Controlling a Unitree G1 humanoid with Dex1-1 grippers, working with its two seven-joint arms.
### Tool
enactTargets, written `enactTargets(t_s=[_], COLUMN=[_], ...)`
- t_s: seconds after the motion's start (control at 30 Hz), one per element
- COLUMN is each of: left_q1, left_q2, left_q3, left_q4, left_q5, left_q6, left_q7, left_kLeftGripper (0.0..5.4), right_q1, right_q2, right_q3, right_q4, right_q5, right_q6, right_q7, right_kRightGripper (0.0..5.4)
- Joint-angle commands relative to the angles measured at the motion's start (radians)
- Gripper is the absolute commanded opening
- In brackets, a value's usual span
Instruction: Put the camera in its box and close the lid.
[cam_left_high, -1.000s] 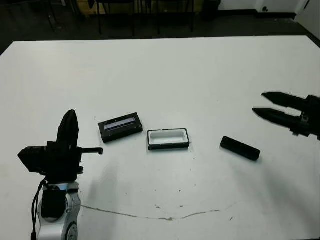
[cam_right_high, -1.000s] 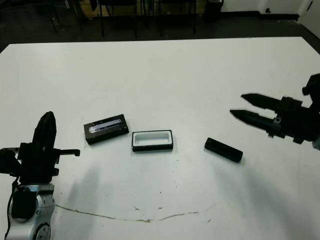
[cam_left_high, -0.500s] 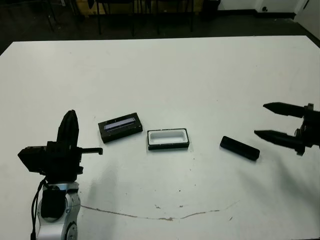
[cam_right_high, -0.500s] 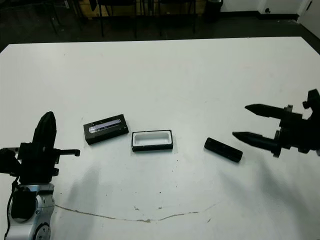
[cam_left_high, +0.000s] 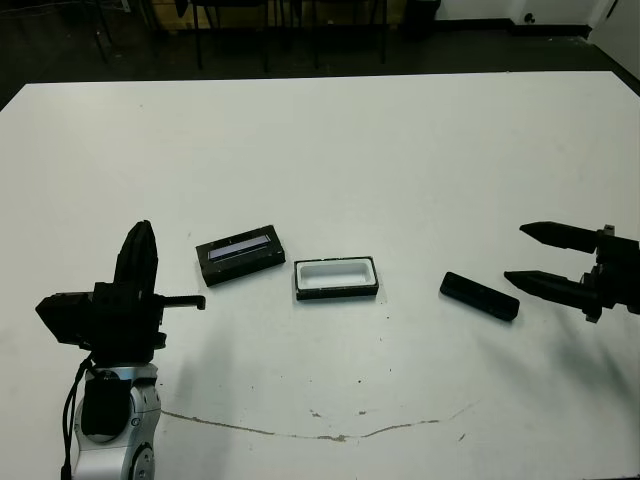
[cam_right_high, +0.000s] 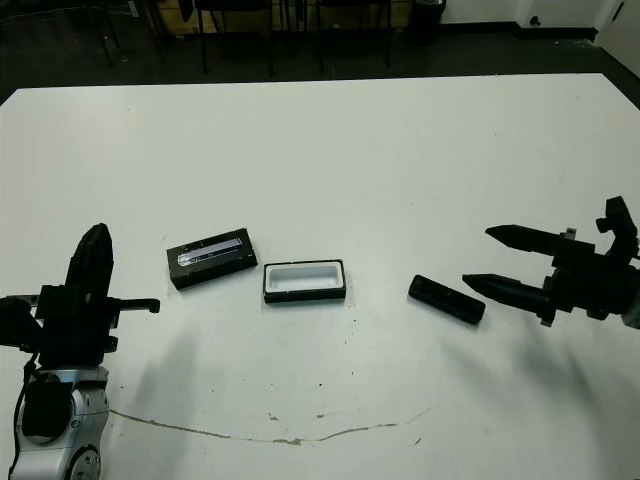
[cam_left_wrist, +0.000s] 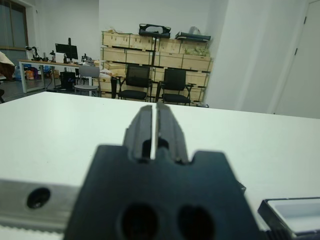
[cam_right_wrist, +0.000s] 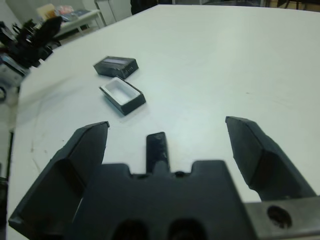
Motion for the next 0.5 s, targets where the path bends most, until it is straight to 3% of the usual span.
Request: enactTargets(t_s=[0.03,0.27,0.5], left_q1=[0.009,0.011,0.012], left_q2=[0.009,0.007,0.006], left_q3=[0.004,0.004,0.005], left_q4=[0.02,0.018,0.018], left_q5=[0.003,0.0,0.0], left_q6=[0.004,0.006,0.008], left_q7=[-0.006,-0.011,-0.01], left_kLeftGripper=[0.0,0.0,0.0], right_q1=[0.007,-0.001,-0.005], right_q2=[0.038,0.046,0.052], right_q3=[-0.005,0.005,0.009], right_q4=[0.039,0.079,0.107], right_q5=[0.021,-0.011,-0.05], right_q6=[0.002,-0.028,-0.106], right_q7=[0.042,0.062,0.076], right_kRightGripper=[5.39,5.39,5.39])
